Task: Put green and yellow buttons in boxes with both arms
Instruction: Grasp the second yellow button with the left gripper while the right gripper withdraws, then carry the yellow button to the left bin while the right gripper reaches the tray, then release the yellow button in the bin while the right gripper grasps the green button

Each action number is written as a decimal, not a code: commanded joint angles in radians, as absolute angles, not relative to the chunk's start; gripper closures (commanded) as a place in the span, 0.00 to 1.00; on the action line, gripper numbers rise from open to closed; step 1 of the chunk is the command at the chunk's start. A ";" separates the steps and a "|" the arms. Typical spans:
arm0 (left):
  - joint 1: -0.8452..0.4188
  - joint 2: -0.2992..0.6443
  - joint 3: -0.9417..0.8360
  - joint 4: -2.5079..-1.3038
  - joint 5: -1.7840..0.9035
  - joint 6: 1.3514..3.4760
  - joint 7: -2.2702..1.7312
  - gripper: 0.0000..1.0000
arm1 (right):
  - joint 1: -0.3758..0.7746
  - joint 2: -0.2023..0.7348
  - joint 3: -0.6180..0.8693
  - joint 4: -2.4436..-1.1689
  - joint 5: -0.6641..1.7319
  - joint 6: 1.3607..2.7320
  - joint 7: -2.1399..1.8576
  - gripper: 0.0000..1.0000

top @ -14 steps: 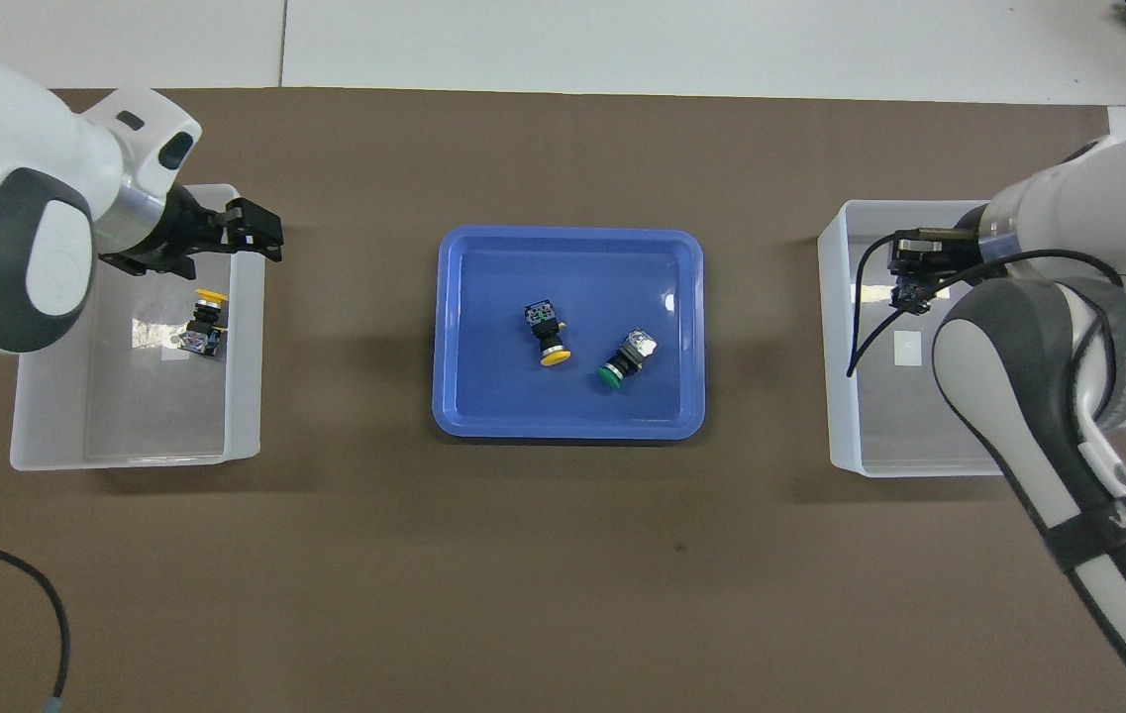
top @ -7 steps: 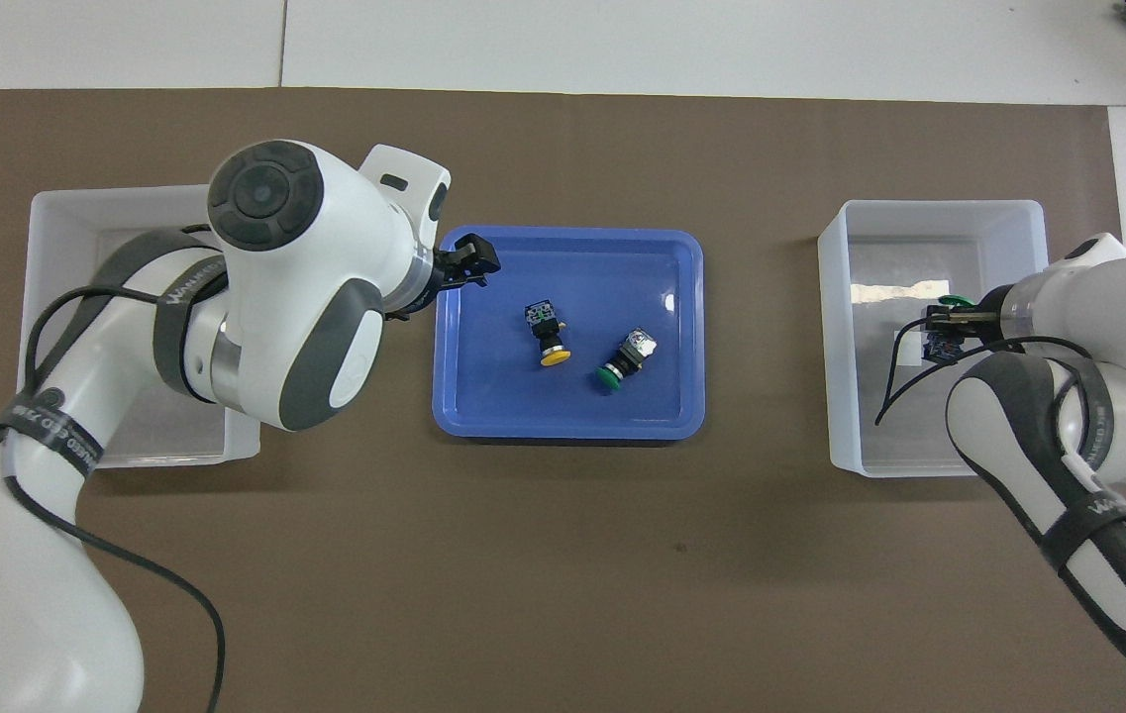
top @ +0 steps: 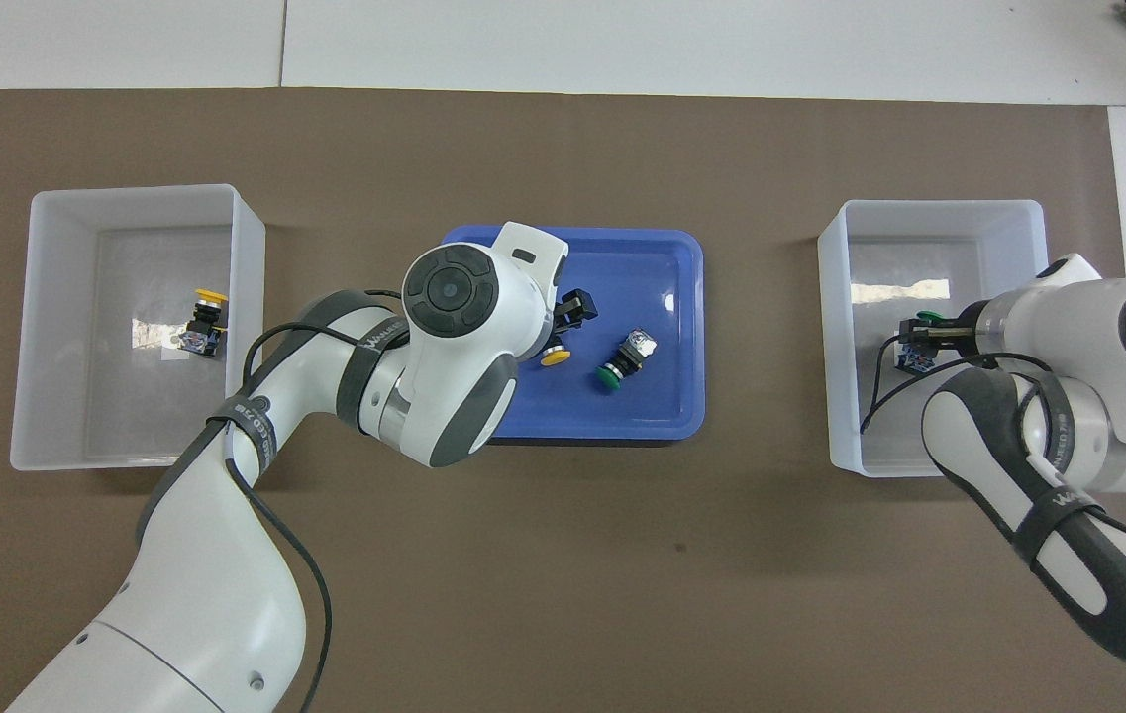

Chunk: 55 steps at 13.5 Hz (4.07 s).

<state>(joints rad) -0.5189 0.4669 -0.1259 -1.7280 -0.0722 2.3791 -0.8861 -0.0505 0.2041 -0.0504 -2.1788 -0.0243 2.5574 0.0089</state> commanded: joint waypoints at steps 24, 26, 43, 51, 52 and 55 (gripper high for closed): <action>-0.516 0.459 -0.104 -1.819 0.008 2.546 -0.888 1.00 | -0.052 -0.072 -0.043 -1.624 -0.020 1.562 0.106 0.00; -0.509 0.460 -0.104 -1.781 0.008 2.501 -0.888 1.00 | -0.051 -0.072 -0.041 -1.624 -0.018 1.560 0.106 0.00; -0.003 0.307 -0.104 -1.563 -0.044 1.888 -0.263 1.00 | 0.260 0.061 -0.078 -1.792 -0.018 1.972 0.510 0.00; 0.181 0.178 -0.101 -1.935 -0.043 2.185 0.122 1.00 | 0.483 0.337 -0.078 -1.789 -0.035 2.292 0.885 0.00; 0.193 0.163 -0.101 -1.983 -0.043 2.233 0.138 1.00 | 0.504 0.350 -0.078 -1.789 -0.034 2.301 0.908 0.00; 0.218 0.164 -0.101 -2.040 -0.043 2.307 0.195 1.00 | 0.538 0.391 -0.078 -1.799 -0.034 2.342 0.956 0.00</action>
